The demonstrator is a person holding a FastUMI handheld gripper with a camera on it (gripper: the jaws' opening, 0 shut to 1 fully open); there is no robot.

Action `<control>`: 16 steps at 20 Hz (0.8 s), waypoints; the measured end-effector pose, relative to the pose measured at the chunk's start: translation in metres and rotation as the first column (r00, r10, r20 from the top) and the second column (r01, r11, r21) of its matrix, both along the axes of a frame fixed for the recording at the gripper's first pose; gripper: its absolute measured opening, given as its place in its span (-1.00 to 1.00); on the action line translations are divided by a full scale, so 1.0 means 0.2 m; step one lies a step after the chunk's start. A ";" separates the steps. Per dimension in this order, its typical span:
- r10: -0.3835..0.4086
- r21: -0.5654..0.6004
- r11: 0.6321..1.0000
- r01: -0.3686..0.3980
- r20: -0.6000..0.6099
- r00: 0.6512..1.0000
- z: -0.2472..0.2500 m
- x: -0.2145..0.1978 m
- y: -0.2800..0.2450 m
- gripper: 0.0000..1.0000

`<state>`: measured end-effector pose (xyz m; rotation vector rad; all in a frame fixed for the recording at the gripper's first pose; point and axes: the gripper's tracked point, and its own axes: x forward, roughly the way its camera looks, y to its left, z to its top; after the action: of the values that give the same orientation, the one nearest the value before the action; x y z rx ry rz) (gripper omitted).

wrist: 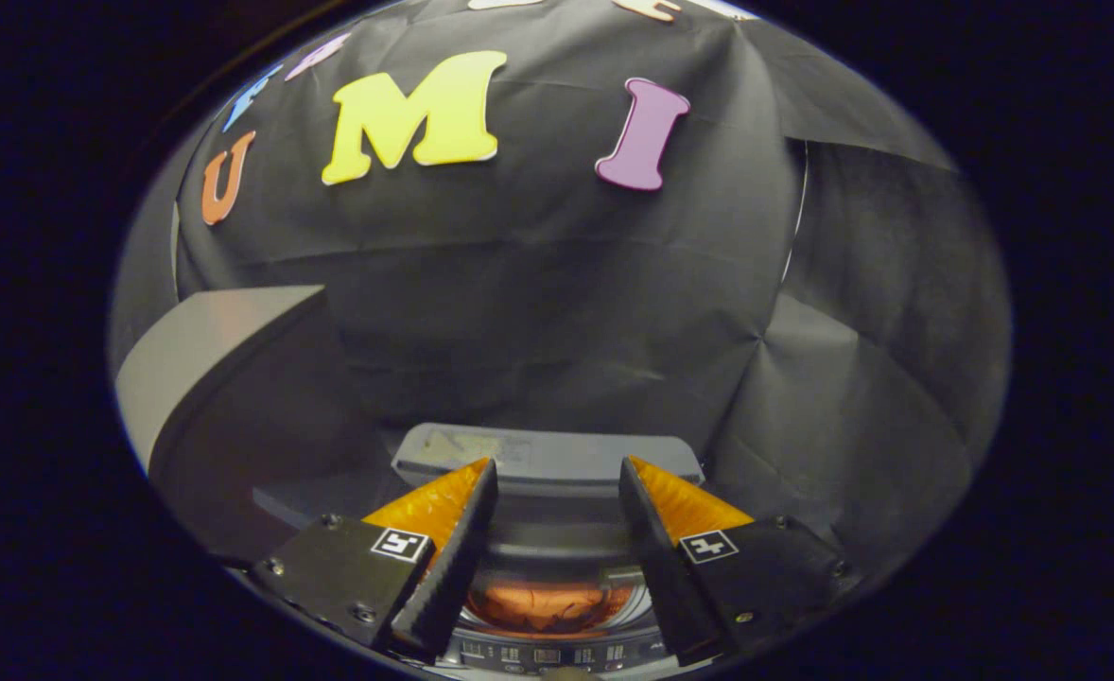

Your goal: Put the clothes into the washing machine and then close the washing machine lid.

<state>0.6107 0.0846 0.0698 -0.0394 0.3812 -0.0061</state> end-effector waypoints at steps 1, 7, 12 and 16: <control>-0.004 0.002 1.000 0.004 -0.006 1.000 -0.03 -0.01 0.00 0.64; -0.011 0.000 1.000 0.011 -0.022 1.000 -0.06 -0.10 -0.02 0.64; 0.027 0.010 1.000 -0.026 -0.008 1.000 -0.08 -0.19 0.00 0.64; 0.051 0.026 0.998 -0.051 0.003 0.999 -0.15 -0.32 0.00 0.64</control>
<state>0.5463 0.0843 0.0395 -0.0233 0.3781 0.0496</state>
